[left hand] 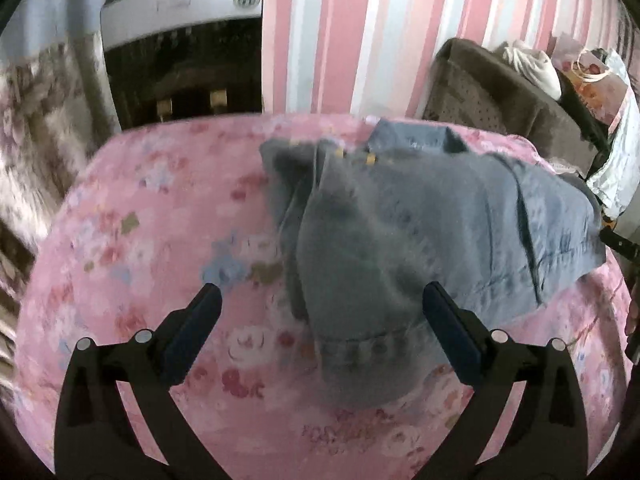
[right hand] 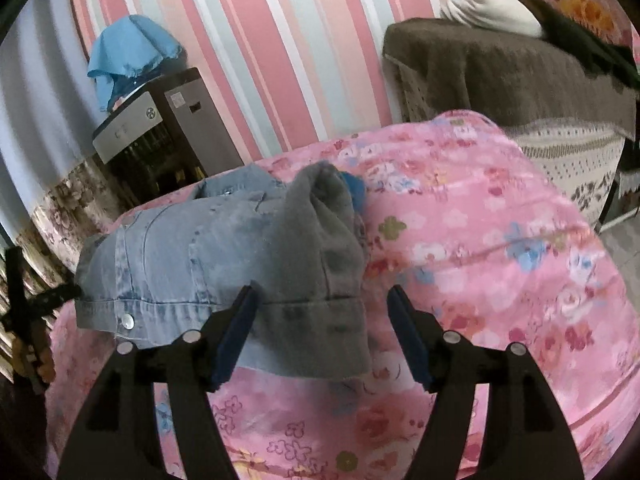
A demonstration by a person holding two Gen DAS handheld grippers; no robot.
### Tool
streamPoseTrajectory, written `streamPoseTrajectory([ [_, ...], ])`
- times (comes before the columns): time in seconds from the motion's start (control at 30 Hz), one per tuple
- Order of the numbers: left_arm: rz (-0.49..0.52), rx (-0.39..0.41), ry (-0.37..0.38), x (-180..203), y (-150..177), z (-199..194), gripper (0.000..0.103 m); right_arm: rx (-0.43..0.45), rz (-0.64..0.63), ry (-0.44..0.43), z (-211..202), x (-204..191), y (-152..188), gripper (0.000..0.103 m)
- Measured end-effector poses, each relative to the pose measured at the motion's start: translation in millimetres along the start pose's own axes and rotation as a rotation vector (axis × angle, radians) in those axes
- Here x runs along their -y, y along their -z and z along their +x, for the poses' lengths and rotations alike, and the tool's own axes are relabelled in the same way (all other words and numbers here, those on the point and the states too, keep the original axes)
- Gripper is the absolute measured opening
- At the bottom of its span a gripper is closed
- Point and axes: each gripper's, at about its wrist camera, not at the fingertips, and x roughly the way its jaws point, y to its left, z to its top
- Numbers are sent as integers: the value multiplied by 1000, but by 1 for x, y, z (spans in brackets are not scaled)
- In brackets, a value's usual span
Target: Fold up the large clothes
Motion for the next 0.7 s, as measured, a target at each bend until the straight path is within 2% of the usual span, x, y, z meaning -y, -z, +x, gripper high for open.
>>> streamPoseTrajectory([
  [0.17,-12,-40,67,8,10,13,80,-19,-5,-12,7,-1,10,68],
  [0.2,-3,-48,70,12,13,17,76,-24,-13,-6,10,-2,11,64],
  [0.3,33,-35,12,22,17,16,68,-57,-23,9,20,-6,15,33],
  [0.33,38,-32,-8,22,17,13,55,-44,-40,19,19,-9,16,21],
  [0.37,44,-28,-11,21,16,10,41,-36,-52,17,17,-11,16,20],
  [0.43,46,-26,-27,15,10,1,25,-9,-95,44,8,-22,14,14],
  [0.47,39,-32,8,11,7,-2,16,3,-120,51,2,-30,11,14],
  [0.5,37,-34,46,10,4,-7,13,11,-132,50,-4,-35,7,13],
  [0.7,122,37,22,25,-26,-31,12,82,-130,-10,-33,-58,-31,12],
])
